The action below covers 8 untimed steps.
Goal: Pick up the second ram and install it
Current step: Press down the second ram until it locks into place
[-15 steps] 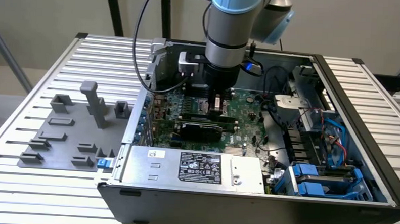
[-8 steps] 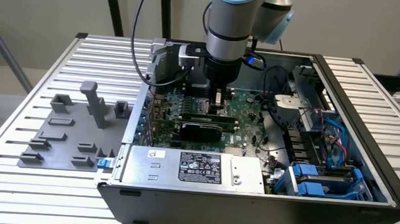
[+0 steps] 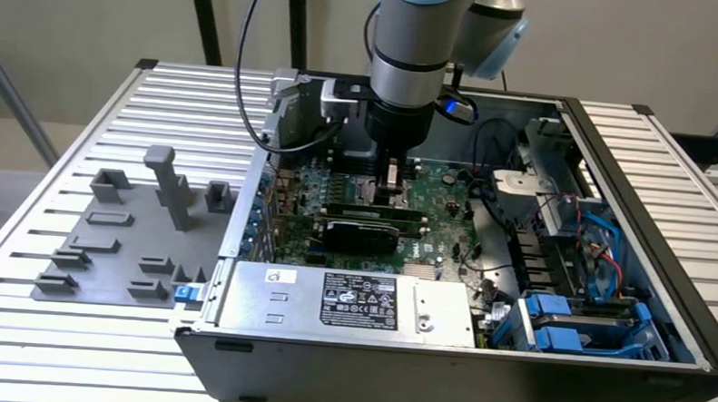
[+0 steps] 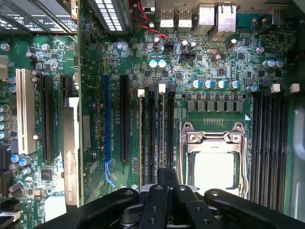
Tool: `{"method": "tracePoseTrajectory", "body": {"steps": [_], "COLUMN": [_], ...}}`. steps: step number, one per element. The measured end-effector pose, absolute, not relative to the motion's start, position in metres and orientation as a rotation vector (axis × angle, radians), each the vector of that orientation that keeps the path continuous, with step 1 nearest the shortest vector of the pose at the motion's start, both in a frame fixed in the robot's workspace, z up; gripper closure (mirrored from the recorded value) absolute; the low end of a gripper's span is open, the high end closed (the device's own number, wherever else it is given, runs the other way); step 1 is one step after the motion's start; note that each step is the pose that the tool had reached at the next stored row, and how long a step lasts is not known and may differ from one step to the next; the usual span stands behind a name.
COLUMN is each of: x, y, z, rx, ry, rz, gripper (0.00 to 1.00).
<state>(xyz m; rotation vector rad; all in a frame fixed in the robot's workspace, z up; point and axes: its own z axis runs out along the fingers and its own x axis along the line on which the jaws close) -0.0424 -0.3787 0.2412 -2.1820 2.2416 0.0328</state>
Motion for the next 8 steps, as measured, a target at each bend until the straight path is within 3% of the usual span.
{"method": "tracePoseTrajectory", "body": {"steps": [8], "x": [-0.0424], "y": [-0.3787], "z": [0.2412], "rx": [-2.182], "ry": [2.241], "rz": [0.033], "gripper": [0.89]}}
